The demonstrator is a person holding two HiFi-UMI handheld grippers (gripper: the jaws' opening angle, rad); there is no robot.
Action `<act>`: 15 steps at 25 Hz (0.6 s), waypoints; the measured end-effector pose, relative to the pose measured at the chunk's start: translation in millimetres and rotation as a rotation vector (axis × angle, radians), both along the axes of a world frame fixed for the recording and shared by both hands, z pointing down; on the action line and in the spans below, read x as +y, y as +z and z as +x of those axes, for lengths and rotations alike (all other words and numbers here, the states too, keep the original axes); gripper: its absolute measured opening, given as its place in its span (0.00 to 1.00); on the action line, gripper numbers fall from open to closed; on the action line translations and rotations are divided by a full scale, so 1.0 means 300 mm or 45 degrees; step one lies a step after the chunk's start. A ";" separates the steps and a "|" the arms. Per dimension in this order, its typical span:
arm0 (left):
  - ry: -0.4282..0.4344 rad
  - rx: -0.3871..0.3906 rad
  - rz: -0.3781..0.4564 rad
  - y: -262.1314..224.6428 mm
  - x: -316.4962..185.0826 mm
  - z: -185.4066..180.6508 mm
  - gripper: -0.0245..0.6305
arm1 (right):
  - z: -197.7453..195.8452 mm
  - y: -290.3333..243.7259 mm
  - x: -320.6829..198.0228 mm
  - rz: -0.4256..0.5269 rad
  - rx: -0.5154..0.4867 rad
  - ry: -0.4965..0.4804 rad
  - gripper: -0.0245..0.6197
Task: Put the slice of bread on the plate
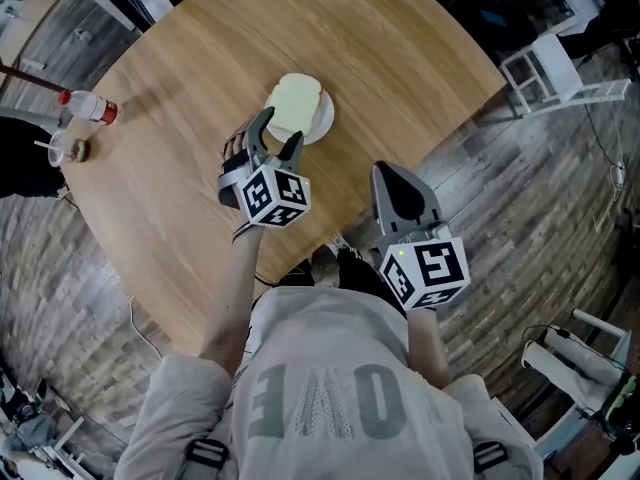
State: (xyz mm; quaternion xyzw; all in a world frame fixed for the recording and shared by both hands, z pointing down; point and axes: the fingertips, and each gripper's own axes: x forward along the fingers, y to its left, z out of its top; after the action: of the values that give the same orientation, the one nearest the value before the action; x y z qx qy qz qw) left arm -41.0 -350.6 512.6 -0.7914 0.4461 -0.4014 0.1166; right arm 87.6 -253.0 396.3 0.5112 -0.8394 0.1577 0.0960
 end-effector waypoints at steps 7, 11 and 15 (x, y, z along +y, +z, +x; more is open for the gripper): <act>-0.149 0.496 0.243 -0.398 -0.035 -0.060 0.46 | -0.045 -0.157 -0.094 0.202 0.063 -0.030 0.07; -0.192 0.846 0.454 -0.668 0.014 -0.122 0.45 | -0.093 -0.249 -0.136 0.305 0.045 -0.061 0.07; -0.205 1.016 0.634 -0.848 0.126 -0.177 0.12 | -0.133 -0.311 -0.143 0.383 0.028 -0.096 0.07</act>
State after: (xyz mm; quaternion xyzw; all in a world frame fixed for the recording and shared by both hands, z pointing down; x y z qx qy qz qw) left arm -94.1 -312.9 258.3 -0.7946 0.5985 0.0455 0.0909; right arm 47.6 -296.0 303.0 0.4896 -0.8711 0.0211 0.0335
